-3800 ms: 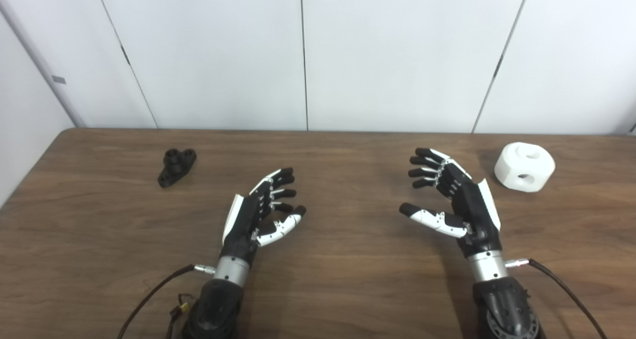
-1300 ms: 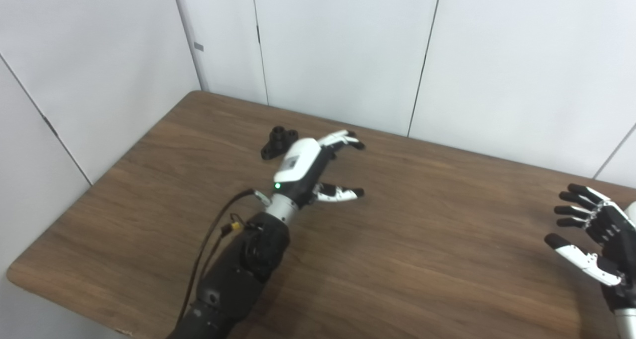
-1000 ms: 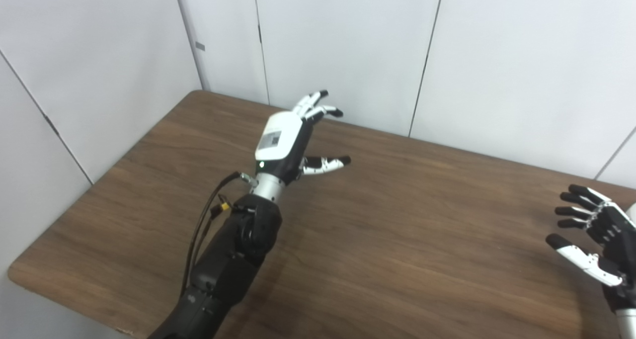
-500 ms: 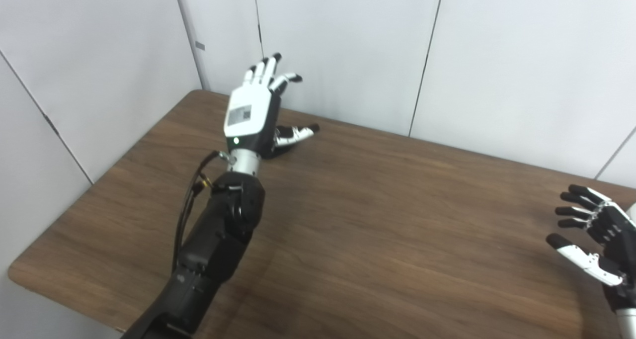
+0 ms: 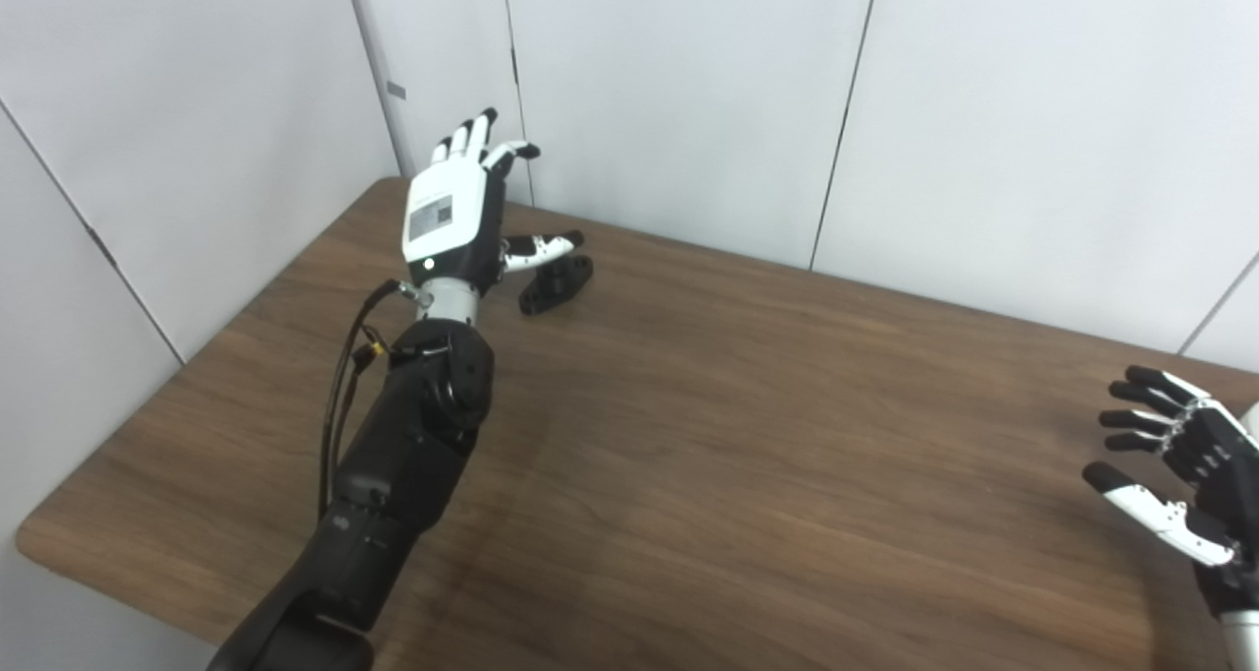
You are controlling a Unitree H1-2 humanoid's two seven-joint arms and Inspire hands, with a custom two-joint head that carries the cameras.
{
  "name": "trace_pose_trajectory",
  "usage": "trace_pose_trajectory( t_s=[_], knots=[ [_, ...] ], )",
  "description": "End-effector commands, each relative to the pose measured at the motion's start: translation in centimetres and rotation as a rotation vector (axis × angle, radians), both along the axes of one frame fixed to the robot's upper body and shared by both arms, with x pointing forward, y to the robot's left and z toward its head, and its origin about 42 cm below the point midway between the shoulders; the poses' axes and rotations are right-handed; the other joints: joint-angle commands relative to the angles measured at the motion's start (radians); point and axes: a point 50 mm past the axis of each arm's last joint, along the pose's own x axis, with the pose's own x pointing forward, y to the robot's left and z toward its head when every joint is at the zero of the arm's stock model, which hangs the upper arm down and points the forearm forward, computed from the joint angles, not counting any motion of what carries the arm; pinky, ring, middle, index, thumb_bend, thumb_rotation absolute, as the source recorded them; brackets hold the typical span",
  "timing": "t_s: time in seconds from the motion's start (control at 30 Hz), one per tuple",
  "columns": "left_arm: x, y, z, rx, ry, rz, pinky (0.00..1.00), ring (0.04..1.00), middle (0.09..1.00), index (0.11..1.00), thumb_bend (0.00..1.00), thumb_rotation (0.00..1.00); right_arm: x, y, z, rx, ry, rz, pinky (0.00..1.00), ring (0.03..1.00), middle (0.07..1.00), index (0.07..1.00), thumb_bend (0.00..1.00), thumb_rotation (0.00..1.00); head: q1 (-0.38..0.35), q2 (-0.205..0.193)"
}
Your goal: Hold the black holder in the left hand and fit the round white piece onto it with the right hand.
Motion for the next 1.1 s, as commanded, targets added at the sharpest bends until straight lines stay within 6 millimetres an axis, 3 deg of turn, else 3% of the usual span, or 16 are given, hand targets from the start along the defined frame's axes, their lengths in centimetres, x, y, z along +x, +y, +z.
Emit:
trace_pose_trajectory(
  t_s=[0.0, 0.5, 1.07],
  knots=[
    [1.2, 0.9, 3.2, 0.019, -0.067, 0.013, 1.0, 1.0, 1.0, 0.786, 0.86, 0.35, -5.0, -0.4, -7.2, 0.019, 0.213, -0.04, 0.57, 0.651, 0.734, 0.749, 0.78, 0.4, 0.0, 0.0],
    [2.8, 1.7, 1.6, -0.06, 0.098, 0.041, 1.0, 1.0, 1.0, 0.783, 0.98, 0.42, -5.1, -0.6, -7.2, 0.004, 0.214, -0.043, 0.57, 0.649, 0.731, 0.752, 0.78, 0.44, 0.004, 0.012],
    [3.5, 2.4, -1.3, 0.048, 0.216, 0.077, 1.0, 1.0, 1.0, 0.78, 0.96, 0.4, -5.6, -0.5, -6.8, -0.005, 0.196, -0.035, 0.59, 0.658, 0.737, 0.752, 0.77, 0.46, -0.007, 0.025]
  ],
)
